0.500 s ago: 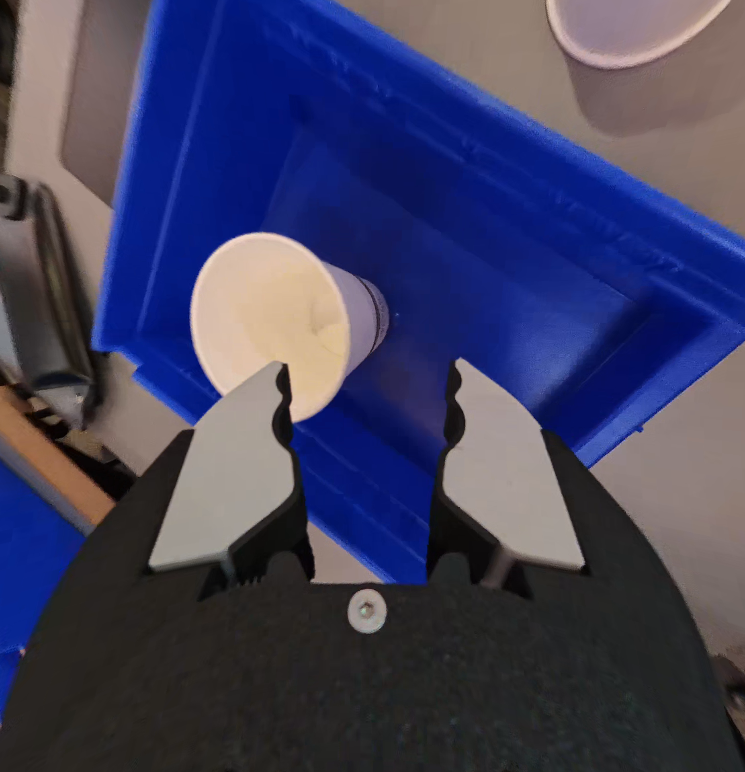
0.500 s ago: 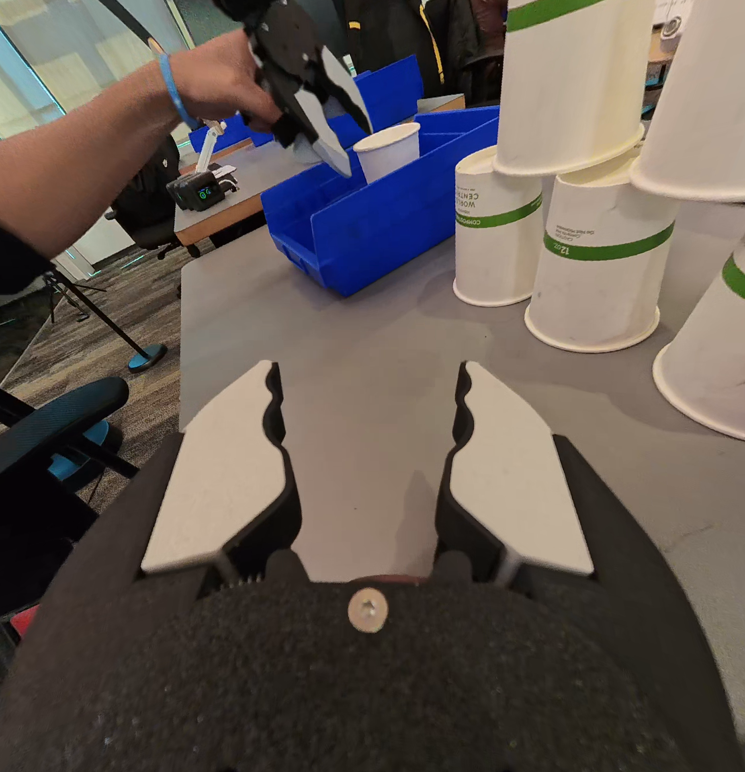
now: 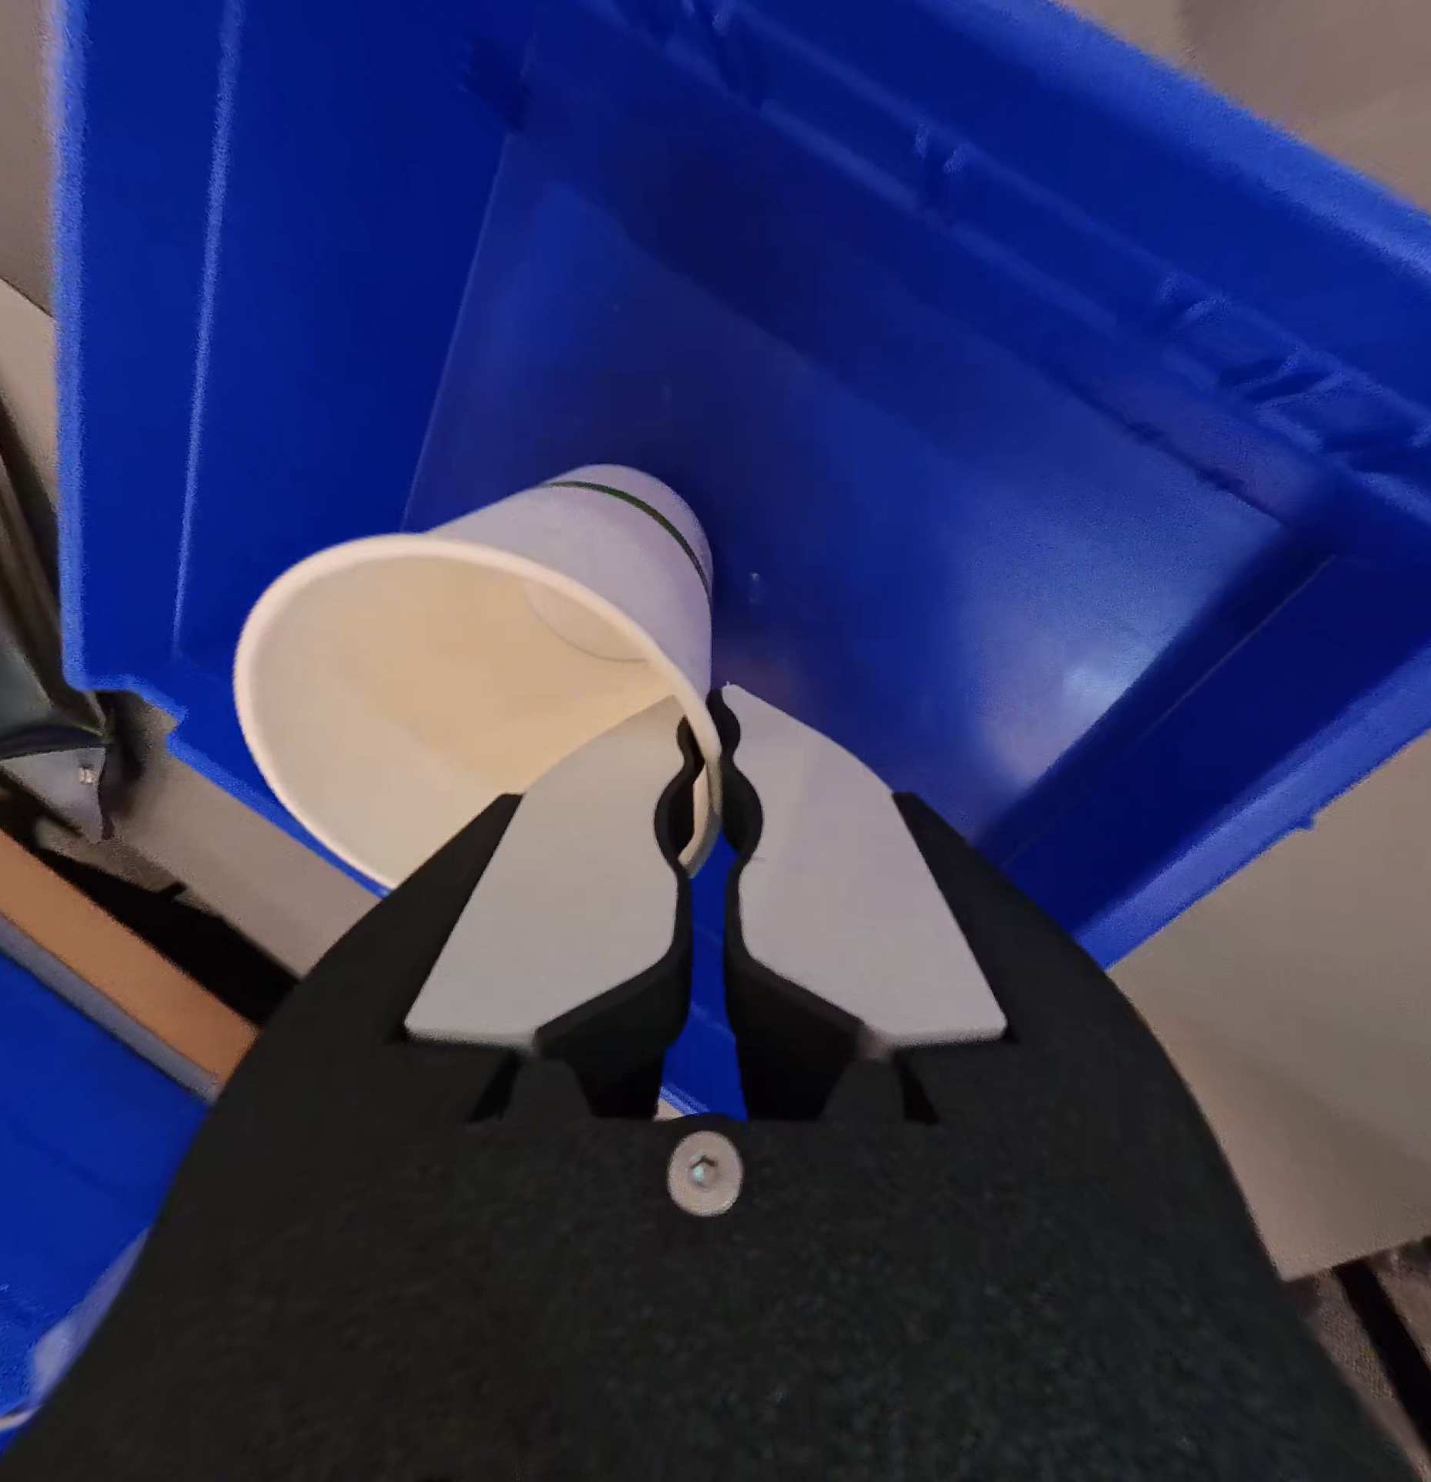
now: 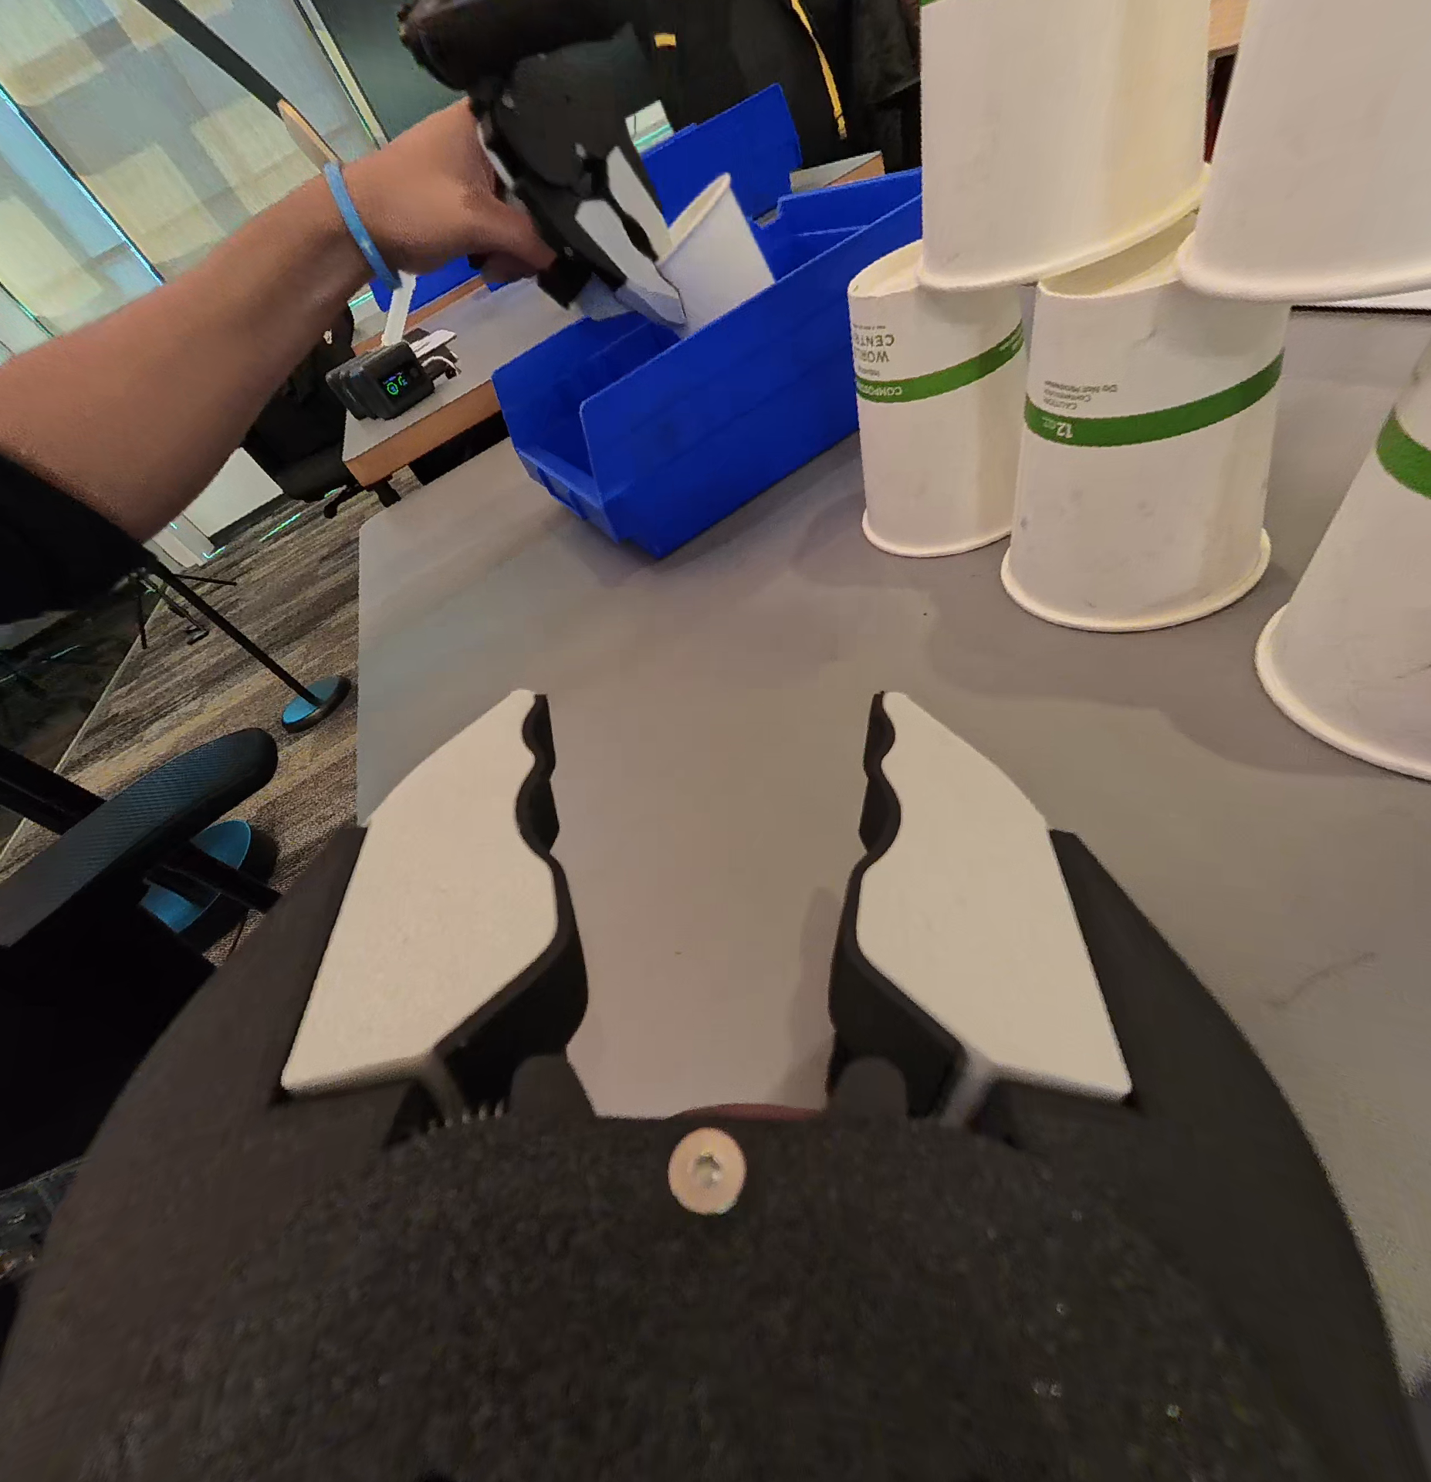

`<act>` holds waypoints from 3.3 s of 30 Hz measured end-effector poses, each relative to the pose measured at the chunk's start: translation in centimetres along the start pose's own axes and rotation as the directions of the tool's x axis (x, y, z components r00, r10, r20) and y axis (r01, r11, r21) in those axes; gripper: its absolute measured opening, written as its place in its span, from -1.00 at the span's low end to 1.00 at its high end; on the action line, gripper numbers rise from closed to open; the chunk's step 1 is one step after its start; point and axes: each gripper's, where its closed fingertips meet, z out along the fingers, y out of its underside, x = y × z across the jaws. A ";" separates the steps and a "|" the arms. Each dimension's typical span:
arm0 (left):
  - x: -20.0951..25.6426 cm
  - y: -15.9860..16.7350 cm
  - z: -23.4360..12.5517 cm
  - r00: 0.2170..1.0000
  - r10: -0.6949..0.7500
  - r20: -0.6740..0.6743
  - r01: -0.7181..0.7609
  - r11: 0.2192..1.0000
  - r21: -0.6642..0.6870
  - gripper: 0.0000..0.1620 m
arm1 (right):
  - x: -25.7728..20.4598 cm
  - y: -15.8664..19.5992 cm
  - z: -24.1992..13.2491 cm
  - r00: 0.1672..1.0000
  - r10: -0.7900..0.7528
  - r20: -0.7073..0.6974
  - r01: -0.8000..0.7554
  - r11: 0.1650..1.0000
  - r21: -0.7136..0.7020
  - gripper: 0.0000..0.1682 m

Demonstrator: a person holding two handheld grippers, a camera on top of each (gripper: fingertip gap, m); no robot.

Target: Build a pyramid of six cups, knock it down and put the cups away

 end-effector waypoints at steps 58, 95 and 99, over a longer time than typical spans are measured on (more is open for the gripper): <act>20.5 -26.1 -8.7 0.769 0.435 0.468 -0.551 0.823 0.139 0.05 | 2.9 -9.6 1.1 0.996 -0.086 0.009 0.084 0.992 0.095 -0.09; 5.1 -34.8 -14.9 0.784 -0.620 0.018 0.284 0.384 0.878 0.08 | 0.2 -2.9 -2.3 0.997 -0.059 -0.047 0.066 0.983 0.174 -0.07; 5.3 -34.7 -14.8 0.785 -0.619 0.031 0.268 0.385 0.883 0.10 | 0.3 -2.8 -2.2 0.998 -0.052 -0.041 0.058 0.984 0.170 -0.07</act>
